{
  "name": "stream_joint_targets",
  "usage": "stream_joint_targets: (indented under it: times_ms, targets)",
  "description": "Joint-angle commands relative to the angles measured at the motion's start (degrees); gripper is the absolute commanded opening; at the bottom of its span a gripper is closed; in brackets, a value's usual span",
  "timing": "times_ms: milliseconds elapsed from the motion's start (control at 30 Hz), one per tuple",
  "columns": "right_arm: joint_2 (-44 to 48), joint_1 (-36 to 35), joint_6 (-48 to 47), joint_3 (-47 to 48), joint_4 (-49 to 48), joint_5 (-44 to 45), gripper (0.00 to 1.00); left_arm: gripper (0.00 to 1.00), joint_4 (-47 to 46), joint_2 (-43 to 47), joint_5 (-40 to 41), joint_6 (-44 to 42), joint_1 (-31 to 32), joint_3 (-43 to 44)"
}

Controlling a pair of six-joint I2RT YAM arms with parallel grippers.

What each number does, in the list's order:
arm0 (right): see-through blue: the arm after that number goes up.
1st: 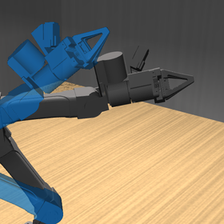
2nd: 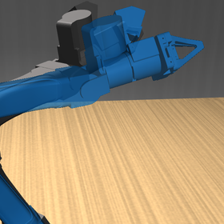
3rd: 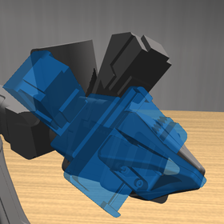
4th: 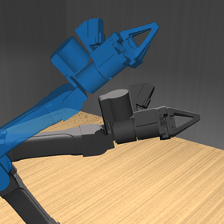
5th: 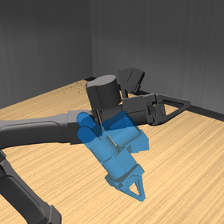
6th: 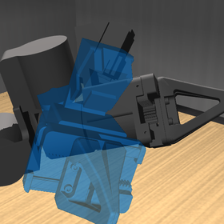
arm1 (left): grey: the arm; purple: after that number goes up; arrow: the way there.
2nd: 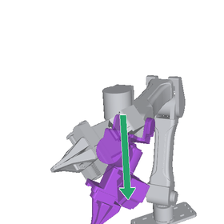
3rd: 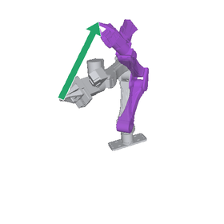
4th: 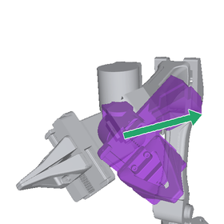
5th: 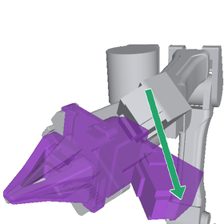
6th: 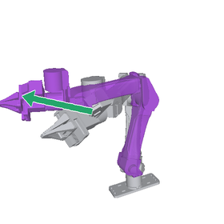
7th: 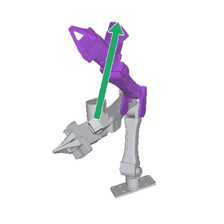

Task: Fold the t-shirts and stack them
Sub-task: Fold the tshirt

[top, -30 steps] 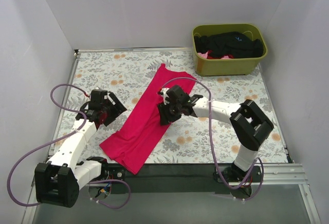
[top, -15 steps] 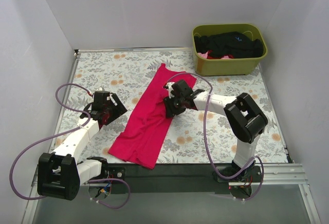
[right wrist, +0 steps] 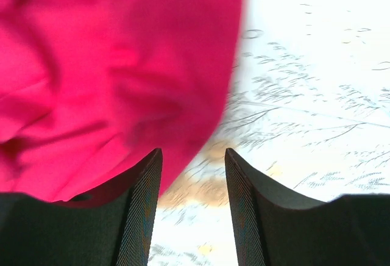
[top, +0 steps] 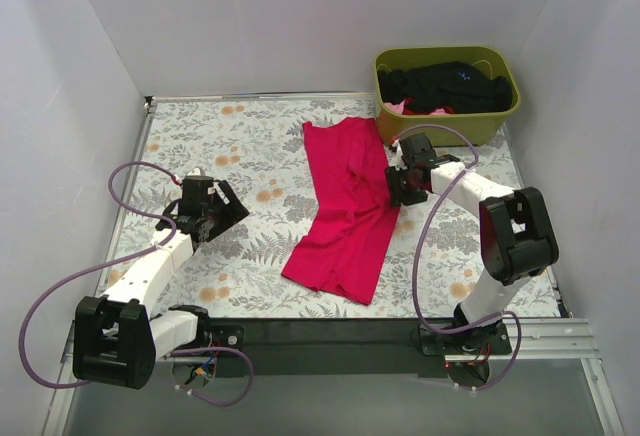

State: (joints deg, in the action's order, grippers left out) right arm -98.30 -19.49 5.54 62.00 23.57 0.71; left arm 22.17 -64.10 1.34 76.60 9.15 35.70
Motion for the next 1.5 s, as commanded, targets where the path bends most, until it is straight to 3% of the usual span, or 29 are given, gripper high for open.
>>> stream_joint_targets:
  times_ms: [0,167,400,567,900,1133,1300,1467]
  targets:
    - [4.87,-3.53,-1.06,5.39,2.79,-4.48,0.45,0.69,-0.90,0.55,-0.47,-0.84,0.08,-0.37]
    - [1.29,-8.45,0.69,12.88,-0.96,-3.97,0.47,0.69,-1.08,0.81,-0.55,-0.84,0.08,-0.37]
    - [-9.00,-9.87,2.63,18.94,-9.59,-3.35,0.45,0.69,-1.17,1.08,-1.26,-1.01,0.08,-0.37]
    - [-16.38,-10.13,0.97,24.21,-10.04,-3.17,0.36,0.69,-1.17,0.99,-1.26,-1.10,0.08,-0.28]
    - [-28.51,-10.13,0.00,33.00,-8.64,-6.15,0.36,0.69,-1.52,0.20,-3.45,-1.19,0.08,-0.28]
    - [-39.50,-10.22,-1.50,51.88,-2.92,-9.59,0.38,0.68,-1.69,-0.15,-3.89,-1.36,0.08,-0.37]
    - [-32.94,-11.27,-1.76,49.64,-2.48,-9.07,0.39,0.68,-2.13,-0.42,-5.47,-1.54,0.08,-0.46]
    - [-17.58,-16.54,-1.42,33.50,-2.48,-7.04,0.40,0.68,-2.40,-0.15,-6.35,-1.45,0.08,-0.37]
